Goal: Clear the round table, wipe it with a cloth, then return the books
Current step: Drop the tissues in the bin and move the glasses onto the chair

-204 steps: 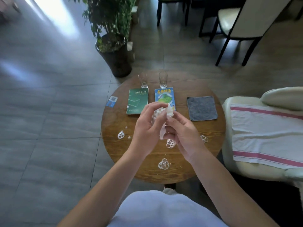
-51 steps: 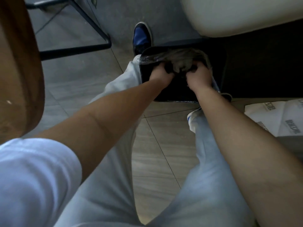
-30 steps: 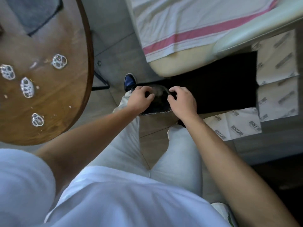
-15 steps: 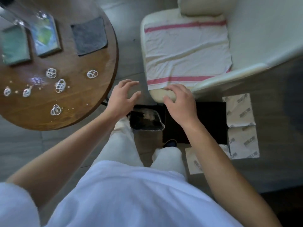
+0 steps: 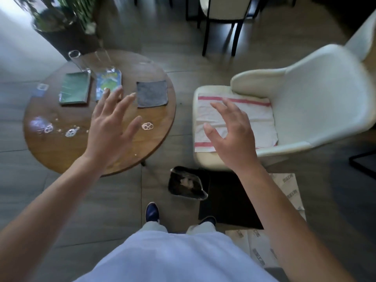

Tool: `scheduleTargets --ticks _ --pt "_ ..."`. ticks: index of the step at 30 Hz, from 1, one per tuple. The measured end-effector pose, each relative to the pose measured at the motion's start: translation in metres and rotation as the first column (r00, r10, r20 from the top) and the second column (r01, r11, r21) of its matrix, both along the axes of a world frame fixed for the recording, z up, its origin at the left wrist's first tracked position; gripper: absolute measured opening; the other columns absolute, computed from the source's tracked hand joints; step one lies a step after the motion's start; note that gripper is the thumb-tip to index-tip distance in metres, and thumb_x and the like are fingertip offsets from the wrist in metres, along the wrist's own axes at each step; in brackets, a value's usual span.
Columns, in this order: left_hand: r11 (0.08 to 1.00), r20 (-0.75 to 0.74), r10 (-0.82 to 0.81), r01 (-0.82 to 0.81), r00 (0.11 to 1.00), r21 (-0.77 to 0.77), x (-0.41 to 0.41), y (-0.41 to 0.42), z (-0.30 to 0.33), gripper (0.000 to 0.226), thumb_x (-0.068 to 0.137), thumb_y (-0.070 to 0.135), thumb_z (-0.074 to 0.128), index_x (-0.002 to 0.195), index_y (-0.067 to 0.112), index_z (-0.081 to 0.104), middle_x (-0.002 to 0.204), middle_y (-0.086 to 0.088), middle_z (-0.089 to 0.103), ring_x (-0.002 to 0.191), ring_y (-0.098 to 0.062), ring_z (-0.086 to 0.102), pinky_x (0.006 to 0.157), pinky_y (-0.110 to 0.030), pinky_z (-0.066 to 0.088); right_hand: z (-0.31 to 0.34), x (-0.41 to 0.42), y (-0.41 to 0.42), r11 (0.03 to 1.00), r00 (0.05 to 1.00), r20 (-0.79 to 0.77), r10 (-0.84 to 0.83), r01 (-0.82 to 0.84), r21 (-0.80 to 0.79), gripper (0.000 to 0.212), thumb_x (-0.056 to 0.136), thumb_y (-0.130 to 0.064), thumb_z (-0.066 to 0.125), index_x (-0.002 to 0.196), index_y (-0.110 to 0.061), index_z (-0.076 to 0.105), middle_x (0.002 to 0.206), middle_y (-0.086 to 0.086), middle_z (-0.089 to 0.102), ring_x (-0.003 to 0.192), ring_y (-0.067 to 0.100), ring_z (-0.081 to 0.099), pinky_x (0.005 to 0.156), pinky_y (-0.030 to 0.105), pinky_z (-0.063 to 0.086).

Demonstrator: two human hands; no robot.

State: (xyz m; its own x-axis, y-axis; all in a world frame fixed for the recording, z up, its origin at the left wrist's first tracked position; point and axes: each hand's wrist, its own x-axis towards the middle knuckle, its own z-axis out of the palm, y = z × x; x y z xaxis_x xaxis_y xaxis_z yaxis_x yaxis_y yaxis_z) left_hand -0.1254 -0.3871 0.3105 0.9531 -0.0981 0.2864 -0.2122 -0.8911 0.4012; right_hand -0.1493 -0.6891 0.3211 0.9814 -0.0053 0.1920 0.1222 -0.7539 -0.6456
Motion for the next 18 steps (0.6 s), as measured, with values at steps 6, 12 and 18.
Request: scheduleTargets --ticks 6,12,18 --pt "0.997 0.085 0.070 -0.072 0.994 0.018 0.000 0.082 0.029 0.064 0.099 0.053 0.046 0.154 0.021 0.046 0.166 -0.007 0.034 0.158 -0.031 0.019 0.126 -0.048 0.018 0.027 0.004 0.071 0.999 0.996 0.086 0.008 -0.004 -0.037 0.060 0.095 -0.055 0.052 0.151 -0.032 0.049 0.164 0.000 0.039 0.148 0.023 0.038 0.118 0.042 0.035" --pt "0.995 0.170 0.079 -0.087 0.982 0.041 0.002 0.137 0.039 0.060 0.101 0.050 0.048 0.154 0.022 0.046 0.167 -0.008 0.032 0.159 -0.032 0.015 0.125 -0.055 0.021 0.037 0.007 0.128 0.987 0.980 0.201 0.011 0.021 -0.157 0.059 0.101 -0.058 0.049 0.152 -0.027 0.050 0.164 0.005 0.039 0.151 0.028 0.035 0.119 0.052 0.037" --pt "0.982 0.240 0.167 -0.184 0.956 0.050 -0.010 0.181 0.039 0.060 0.102 0.053 0.045 0.154 0.023 0.044 0.169 -0.007 0.029 0.159 -0.034 0.013 0.126 -0.055 0.017 0.041 0.008 0.170 0.985 0.970 0.234 0.067 -0.026 -0.173 0.061 0.102 -0.062 0.045 0.152 -0.027 0.050 0.165 0.006 0.037 0.153 0.028 0.031 0.123 0.046 0.028"
